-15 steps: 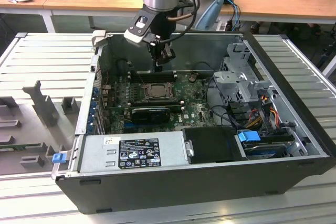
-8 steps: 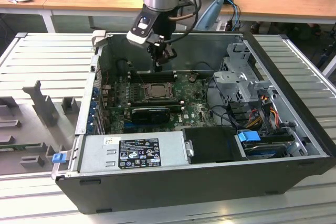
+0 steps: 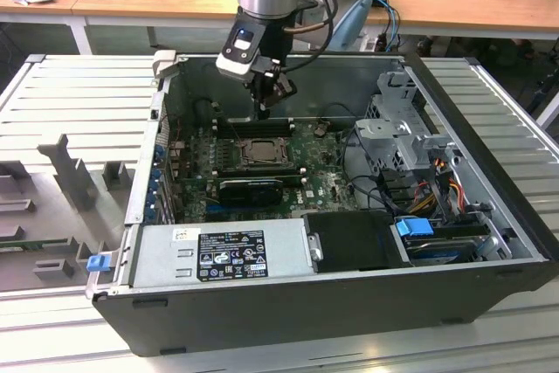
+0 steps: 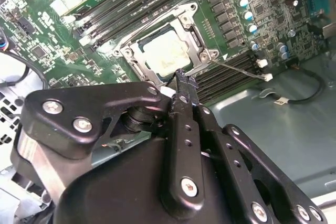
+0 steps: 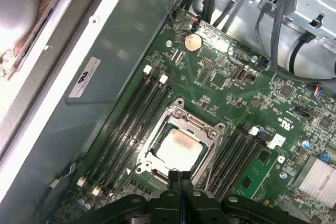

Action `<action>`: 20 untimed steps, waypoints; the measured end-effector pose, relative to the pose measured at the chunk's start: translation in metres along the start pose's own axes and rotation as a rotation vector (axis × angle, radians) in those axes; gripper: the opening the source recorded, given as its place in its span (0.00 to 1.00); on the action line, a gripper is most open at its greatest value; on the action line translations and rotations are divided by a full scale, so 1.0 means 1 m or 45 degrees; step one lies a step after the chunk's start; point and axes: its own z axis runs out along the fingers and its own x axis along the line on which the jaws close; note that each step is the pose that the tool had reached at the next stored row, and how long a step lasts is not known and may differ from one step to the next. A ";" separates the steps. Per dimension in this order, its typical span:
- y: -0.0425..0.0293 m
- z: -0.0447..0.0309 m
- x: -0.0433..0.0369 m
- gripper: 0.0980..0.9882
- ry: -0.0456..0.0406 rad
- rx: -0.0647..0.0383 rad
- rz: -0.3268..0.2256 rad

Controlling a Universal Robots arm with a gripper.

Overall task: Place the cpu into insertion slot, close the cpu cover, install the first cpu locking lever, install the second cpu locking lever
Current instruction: 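Install the first cpu locking lever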

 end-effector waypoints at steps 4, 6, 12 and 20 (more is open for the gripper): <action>0.0000 0.0000 0.0000 0.01 0.000 0.001 -0.046; 0.0000 0.0000 0.0000 0.01 0.001 0.002 -0.089; 0.0000 0.0001 0.0000 0.01 0.002 0.007 -0.311; 0.0000 0.0001 0.0000 0.01 0.004 0.011 -0.522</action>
